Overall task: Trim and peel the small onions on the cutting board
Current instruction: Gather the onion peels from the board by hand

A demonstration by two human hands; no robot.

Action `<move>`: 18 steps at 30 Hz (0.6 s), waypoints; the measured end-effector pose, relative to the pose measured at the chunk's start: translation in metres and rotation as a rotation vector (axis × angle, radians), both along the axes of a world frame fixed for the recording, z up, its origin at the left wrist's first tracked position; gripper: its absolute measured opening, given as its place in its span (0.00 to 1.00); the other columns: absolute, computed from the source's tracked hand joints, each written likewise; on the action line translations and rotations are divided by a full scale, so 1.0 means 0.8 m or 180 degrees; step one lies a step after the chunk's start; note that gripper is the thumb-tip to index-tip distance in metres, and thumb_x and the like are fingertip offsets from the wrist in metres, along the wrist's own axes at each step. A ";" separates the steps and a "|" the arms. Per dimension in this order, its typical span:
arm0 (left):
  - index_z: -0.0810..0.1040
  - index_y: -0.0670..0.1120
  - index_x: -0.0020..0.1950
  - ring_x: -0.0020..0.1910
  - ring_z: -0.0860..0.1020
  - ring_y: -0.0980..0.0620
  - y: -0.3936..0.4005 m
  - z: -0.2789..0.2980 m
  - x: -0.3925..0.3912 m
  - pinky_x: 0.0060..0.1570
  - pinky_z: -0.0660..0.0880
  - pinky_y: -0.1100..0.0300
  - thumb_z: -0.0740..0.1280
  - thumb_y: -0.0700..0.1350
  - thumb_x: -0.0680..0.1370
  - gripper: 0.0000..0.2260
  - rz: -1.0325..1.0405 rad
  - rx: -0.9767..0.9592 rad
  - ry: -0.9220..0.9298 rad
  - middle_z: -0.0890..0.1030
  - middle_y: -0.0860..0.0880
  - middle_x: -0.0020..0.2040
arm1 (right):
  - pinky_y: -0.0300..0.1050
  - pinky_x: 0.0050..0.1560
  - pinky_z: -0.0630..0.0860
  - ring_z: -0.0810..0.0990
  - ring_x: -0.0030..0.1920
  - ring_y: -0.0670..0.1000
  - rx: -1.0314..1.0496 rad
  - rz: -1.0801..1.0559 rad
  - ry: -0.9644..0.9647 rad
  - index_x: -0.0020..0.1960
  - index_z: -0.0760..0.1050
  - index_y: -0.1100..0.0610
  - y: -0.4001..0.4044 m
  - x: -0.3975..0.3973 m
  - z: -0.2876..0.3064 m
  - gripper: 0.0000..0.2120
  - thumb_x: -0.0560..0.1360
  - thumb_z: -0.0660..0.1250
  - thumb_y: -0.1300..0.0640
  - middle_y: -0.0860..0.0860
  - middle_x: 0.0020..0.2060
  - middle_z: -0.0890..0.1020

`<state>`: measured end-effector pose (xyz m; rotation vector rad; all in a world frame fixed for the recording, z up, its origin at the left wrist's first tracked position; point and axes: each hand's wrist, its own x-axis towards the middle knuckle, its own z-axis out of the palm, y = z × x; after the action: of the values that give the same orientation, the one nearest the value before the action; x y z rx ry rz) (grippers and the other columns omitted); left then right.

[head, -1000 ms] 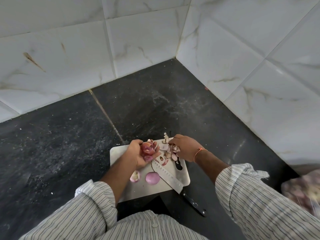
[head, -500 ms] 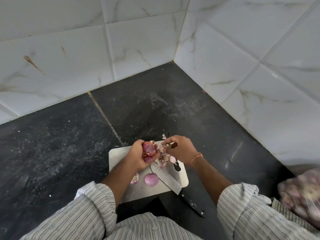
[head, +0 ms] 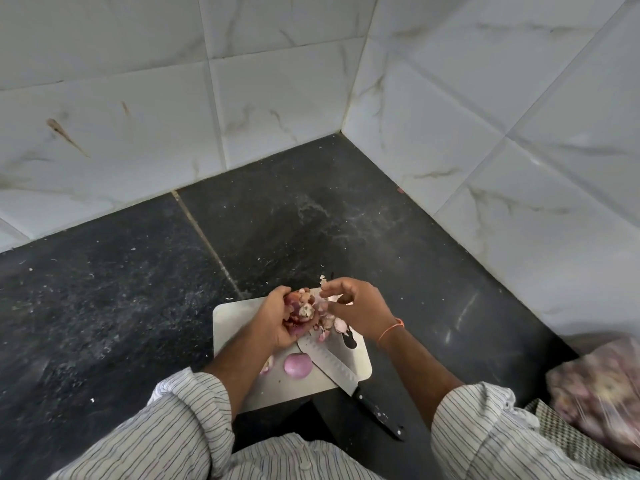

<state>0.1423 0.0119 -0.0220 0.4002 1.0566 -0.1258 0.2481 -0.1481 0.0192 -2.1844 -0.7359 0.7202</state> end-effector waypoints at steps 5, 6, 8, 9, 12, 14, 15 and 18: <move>0.86 0.38 0.53 0.43 0.86 0.45 0.001 -0.001 0.001 0.40 0.85 0.50 0.61 0.53 0.85 0.21 0.0084 -0.0141 0.0022 0.88 0.39 0.47 | 0.51 0.73 0.74 0.73 0.73 0.54 -0.1067 0.0495 -0.0802 0.77 0.71 0.41 -0.012 0.012 -0.019 0.35 0.72 0.78 0.54 0.46 0.74 0.73; 0.85 0.38 0.54 0.42 0.85 0.46 0.002 -0.001 -0.001 0.35 0.85 0.52 0.61 0.53 0.85 0.21 0.0155 -0.0256 -0.0039 0.87 0.40 0.46 | 0.54 0.75 0.72 0.68 0.77 0.56 -0.1308 0.0659 -0.0749 0.81 0.64 0.39 -0.013 0.013 -0.020 0.42 0.72 0.78 0.54 0.47 0.80 0.66; 0.84 0.40 0.55 0.41 0.84 0.47 0.004 0.000 -0.003 0.29 0.84 0.54 0.59 0.52 0.86 0.19 0.0327 -0.0521 -0.0169 0.86 0.41 0.45 | 0.59 0.75 0.72 0.61 0.80 0.60 -0.1681 0.0977 -0.0690 0.84 0.52 0.36 -0.014 0.015 -0.022 0.52 0.71 0.79 0.54 0.47 0.85 0.54; 0.84 0.40 0.55 0.41 0.84 0.47 0.005 0.000 -0.004 0.28 0.84 0.54 0.59 0.53 0.86 0.20 0.0378 -0.0598 -0.0214 0.86 0.42 0.44 | 0.60 0.74 0.73 0.59 0.80 0.61 -0.1817 0.1142 -0.0758 0.84 0.49 0.36 -0.014 0.016 -0.024 0.55 0.70 0.80 0.54 0.46 0.86 0.50; 0.83 0.37 0.55 0.42 0.84 0.47 0.007 -0.002 -0.008 0.30 0.85 0.54 0.59 0.53 0.86 0.21 0.0346 -0.0600 -0.0211 0.86 0.41 0.44 | 0.59 0.71 0.75 0.58 0.79 0.61 -0.2041 0.1508 -0.0993 0.85 0.46 0.36 -0.009 0.022 -0.025 0.57 0.70 0.81 0.54 0.46 0.86 0.47; 0.83 0.37 0.54 0.42 0.84 0.47 0.009 -0.004 -0.010 0.31 0.85 0.54 0.58 0.53 0.86 0.22 0.0334 -0.0579 -0.0209 0.86 0.41 0.44 | 0.60 0.71 0.75 0.58 0.79 0.61 -0.2021 0.1611 -0.1036 0.84 0.48 0.34 -0.003 0.028 -0.026 0.56 0.69 0.81 0.53 0.47 0.85 0.49; 0.83 0.37 0.54 0.42 0.84 0.47 0.011 -0.005 -0.011 0.31 0.85 0.53 0.58 0.53 0.86 0.22 0.0344 -0.0564 -0.0215 0.86 0.41 0.43 | 0.60 0.71 0.75 0.58 0.79 0.61 -0.1994 0.1654 -0.1059 0.83 0.50 0.34 0.001 0.030 -0.025 0.56 0.69 0.81 0.52 0.48 0.85 0.51; 0.83 0.36 0.52 0.43 0.84 0.46 0.014 -0.009 -0.012 0.31 0.85 0.53 0.56 0.54 0.87 0.24 0.0297 -0.0436 -0.0186 0.86 0.41 0.43 | 0.59 0.70 0.76 0.61 0.77 0.60 -0.1937 0.1792 -0.1077 0.82 0.54 0.34 0.014 0.027 -0.026 0.54 0.67 0.82 0.48 0.52 0.81 0.58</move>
<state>0.1326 0.0229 -0.0293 0.2293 1.0009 -0.1020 0.2696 -0.1371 -0.0019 -2.7111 -1.5035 0.9531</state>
